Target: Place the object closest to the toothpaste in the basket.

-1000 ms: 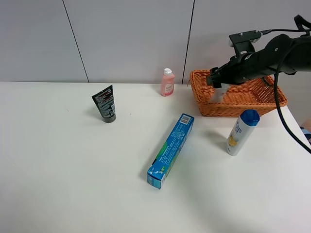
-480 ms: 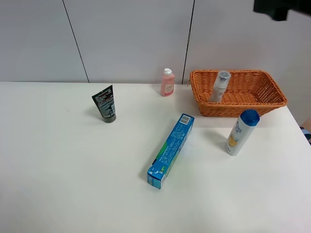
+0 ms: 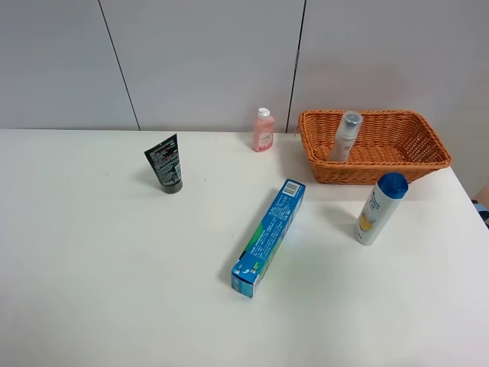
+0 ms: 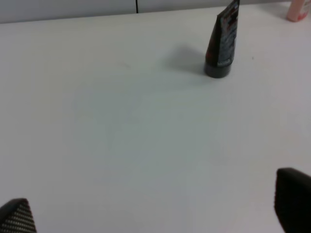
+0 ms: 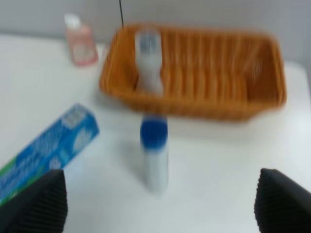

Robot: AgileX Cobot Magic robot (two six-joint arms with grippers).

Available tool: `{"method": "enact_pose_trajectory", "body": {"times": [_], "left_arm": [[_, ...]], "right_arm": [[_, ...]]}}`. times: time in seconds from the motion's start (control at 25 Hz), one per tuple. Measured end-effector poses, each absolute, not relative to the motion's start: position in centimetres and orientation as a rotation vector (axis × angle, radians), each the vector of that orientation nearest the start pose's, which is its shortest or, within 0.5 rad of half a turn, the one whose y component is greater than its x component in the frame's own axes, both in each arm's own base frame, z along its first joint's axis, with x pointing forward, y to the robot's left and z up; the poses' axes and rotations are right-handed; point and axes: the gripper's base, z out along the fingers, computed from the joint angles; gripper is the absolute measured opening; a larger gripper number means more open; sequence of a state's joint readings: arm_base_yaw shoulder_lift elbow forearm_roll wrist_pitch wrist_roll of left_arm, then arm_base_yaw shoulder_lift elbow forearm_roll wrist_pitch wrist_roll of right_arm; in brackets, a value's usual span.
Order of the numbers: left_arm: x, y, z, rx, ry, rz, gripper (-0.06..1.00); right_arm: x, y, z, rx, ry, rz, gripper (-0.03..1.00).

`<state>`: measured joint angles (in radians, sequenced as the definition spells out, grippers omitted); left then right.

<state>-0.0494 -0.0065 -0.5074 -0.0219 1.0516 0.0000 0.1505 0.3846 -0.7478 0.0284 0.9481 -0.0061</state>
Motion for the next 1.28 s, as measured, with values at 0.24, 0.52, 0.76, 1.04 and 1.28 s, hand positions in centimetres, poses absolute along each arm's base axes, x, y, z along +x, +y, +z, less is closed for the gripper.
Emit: {"method": "enact_pose_trajectory", "body": {"times": [0.24, 0.52, 0.76, 1.04, 1.28], "left_arm": [[-0.6, -0.1, 28.0, 0.051, 2.021, -0.057, 0.99], [-0.6, -0.1, 28.0, 0.051, 2.021, -0.057, 0.99], [-0.6, -0.1, 28.0, 0.051, 2.021, -0.057, 0.99], [-0.6, -0.1, 28.0, 0.051, 2.021, -0.057, 0.99], [-0.6, -0.1, 28.0, 0.051, 2.021, -0.057, 0.99]], "right_arm": [[1.1, 0.2, 30.9, -0.1, 2.116, 0.123, 0.72], [0.2, -0.1, 30.4, 0.1, 2.085, 0.025, 0.71], [-0.4, 0.2, 27.7, 0.175, 2.068, 0.017, 0.71], [-0.6, 0.3, 27.7, 0.172, 2.048, 0.022, 0.71], [-0.6, 0.3, 27.8, 0.172, 2.04, 0.023, 0.71]]}}
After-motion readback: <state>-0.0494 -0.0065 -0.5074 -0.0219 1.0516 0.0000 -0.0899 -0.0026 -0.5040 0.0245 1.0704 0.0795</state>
